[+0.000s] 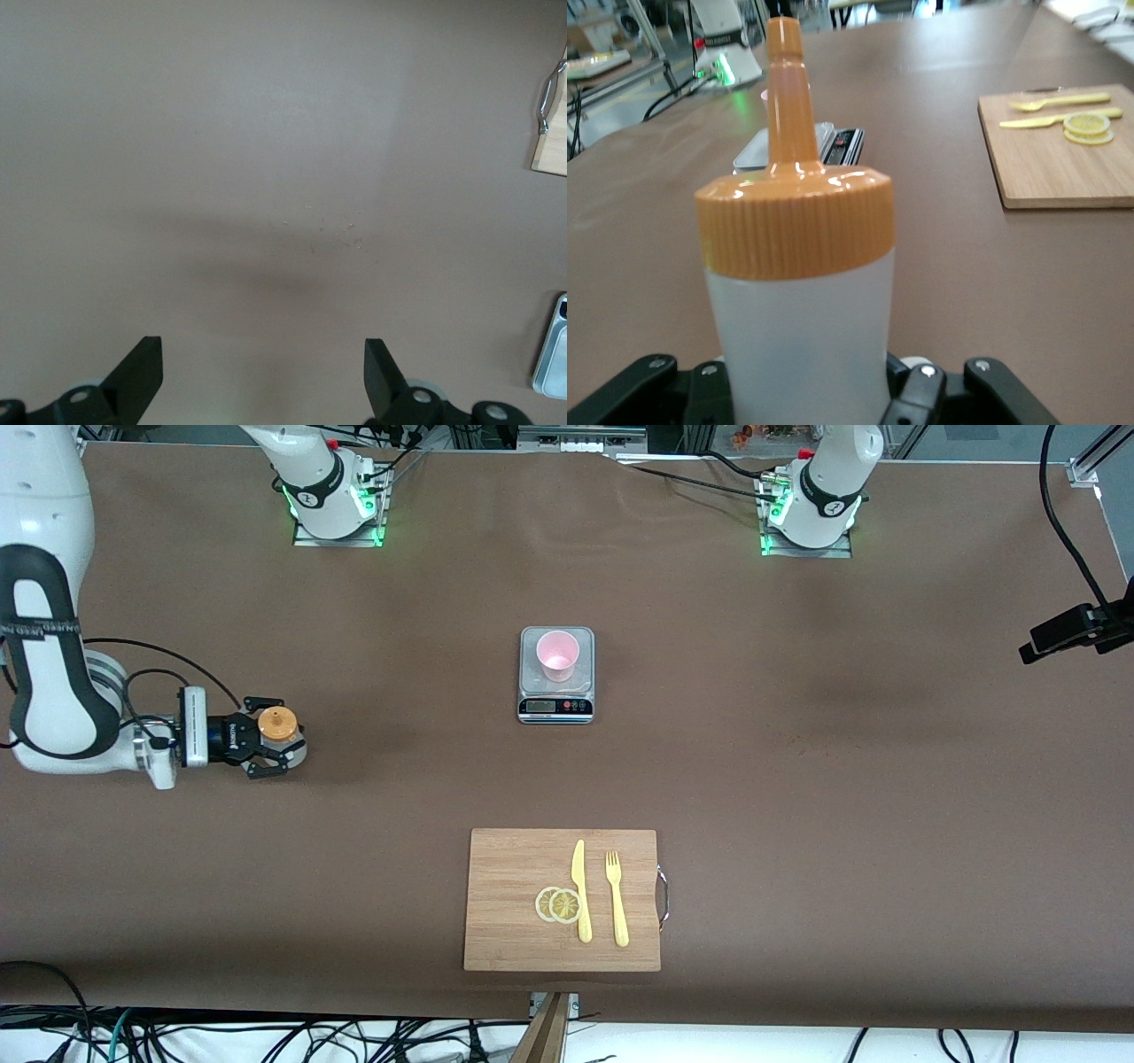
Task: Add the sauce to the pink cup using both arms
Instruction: 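Grasp the white squeeze bottle with the right gripper and lift it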
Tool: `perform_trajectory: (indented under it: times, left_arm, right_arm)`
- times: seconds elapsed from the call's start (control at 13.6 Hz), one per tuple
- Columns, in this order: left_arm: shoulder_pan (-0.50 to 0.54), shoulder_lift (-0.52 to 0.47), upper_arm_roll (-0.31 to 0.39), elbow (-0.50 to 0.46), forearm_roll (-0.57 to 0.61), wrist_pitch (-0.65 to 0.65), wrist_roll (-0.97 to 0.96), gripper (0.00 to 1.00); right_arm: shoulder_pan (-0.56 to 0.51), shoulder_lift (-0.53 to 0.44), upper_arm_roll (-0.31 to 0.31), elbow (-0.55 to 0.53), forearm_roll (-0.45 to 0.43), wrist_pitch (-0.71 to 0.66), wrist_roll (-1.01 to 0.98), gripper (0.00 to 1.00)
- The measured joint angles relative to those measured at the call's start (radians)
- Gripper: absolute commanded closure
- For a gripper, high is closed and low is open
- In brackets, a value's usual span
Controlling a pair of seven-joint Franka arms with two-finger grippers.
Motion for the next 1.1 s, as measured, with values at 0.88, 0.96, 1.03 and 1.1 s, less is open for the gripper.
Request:
perform_trajectory:
  times: [0.88,0.96,1.03,1.1]
  left_arm:
    - [-0.013,0.0,-0.058,-0.016,0.0,-0.031,-0.033,0.0]
    - [-0.013,0.0,-0.058,-0.017,0.0,-0.031,-0.034,0.0]
    - [-0.012,0.0,-0.057,-0.017,0.0,-0.031,-0.034,0.0]
    - [-0.011,0.0,-0.056,-0.018,0.0,-0.032,-0.035,0.0]
  right_arm:
    - [0.413,-0.087,0.006,0.125,-0.416,0.123,0.642,1.0]
    - [0.444,-0.087,0.005,0.126,-0.444,0.135,0.682,1.0]
    - [0.473,-0.087,0.005,0.126,-0.466,0.146,0.722,1.0]
    - [0.502,-0.087,0.005,0.126,-0.484,0.157,0.762,1.0]
